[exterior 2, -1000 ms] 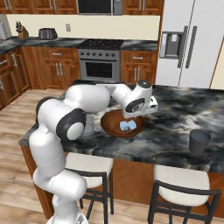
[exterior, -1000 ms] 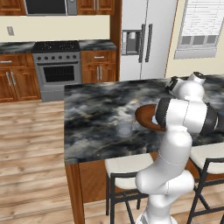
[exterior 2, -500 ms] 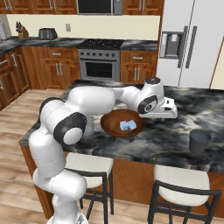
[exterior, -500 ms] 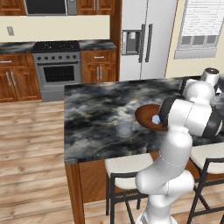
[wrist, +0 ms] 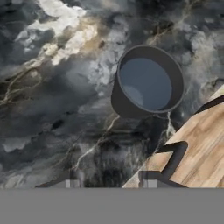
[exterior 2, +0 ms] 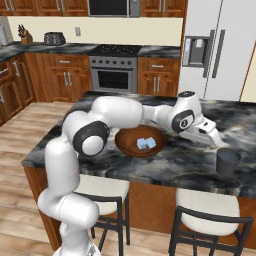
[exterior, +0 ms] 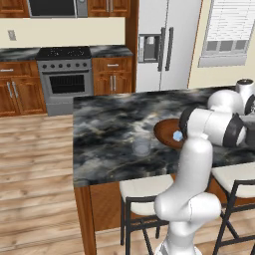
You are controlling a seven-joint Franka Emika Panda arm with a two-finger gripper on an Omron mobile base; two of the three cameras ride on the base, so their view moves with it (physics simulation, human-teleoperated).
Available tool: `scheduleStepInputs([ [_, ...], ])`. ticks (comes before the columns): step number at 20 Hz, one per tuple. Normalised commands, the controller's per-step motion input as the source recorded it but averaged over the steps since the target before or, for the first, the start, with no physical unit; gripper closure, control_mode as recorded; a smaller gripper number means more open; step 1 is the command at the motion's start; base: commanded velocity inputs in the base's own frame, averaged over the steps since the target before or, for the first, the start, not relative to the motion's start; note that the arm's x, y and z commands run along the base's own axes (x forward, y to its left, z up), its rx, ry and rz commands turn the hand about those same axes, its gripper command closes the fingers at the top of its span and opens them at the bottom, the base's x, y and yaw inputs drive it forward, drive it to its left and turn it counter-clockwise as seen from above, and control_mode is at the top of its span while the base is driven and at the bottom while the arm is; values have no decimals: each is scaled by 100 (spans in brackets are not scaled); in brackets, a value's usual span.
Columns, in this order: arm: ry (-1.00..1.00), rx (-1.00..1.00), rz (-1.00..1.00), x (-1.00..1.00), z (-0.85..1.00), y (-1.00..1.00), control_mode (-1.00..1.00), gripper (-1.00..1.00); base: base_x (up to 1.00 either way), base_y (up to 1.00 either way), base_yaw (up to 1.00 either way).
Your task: There are four ice cubes in the ice bowl. Place two ice cubes in each glass of water.
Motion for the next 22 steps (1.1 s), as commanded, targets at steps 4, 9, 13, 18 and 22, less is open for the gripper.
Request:
scheduleStepInputs([
  [4, -4, 3, -21, 0, -1, -37, -100, 100, 0, 0, 0],
  [9, -2, 7, -4, 8, -5, -47, -100, 100, 0, 0, 0],
  [13, -10, 5, -1, 28, -22, -52, -100, 100, 0, 0, 0],
  [18, -9, 7, 0, 28, -13, -43, -100, 100, 0, 0, 0],
  [22, 0, 6, -2, 14, 0, -44, -100, 100, 0, 0, 0],
])
